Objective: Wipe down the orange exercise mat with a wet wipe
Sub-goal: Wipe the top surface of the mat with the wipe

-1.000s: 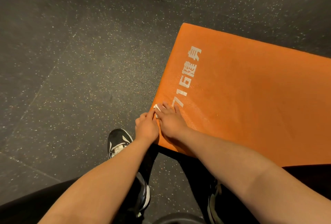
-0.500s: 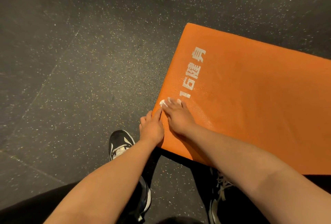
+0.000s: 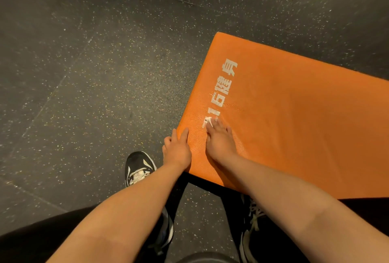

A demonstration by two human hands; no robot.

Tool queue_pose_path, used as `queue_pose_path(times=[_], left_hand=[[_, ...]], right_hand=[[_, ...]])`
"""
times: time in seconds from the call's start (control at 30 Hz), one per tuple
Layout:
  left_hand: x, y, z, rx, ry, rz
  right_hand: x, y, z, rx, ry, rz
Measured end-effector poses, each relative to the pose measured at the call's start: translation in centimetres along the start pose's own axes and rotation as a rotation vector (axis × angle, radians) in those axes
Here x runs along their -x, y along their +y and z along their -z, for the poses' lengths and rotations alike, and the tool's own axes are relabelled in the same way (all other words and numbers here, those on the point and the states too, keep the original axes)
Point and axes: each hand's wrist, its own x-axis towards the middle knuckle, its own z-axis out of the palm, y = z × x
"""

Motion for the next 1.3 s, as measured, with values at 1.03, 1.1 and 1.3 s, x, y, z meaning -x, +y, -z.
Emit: queue_pose_path(times=[1.03, 1.1, 1.3], left_hand=[[1.8, 0.7, 2.5, 0.176, 0.034, -0.011], [1.6, 0.3, 2.6, 0.228, 0.03, -0.021], [0.7, 0.1, 2.6, 0.219, 0.03, -0.018]], right_hand=[[2.5, -4.8, -0.4, -0.185, 0.02, -0.112], [2.6, -5.2, -0.8, -0.195, -0.022, 0.039], [-0.2, -2.3, 0.4, -0.043, -0.054, -0.014]])
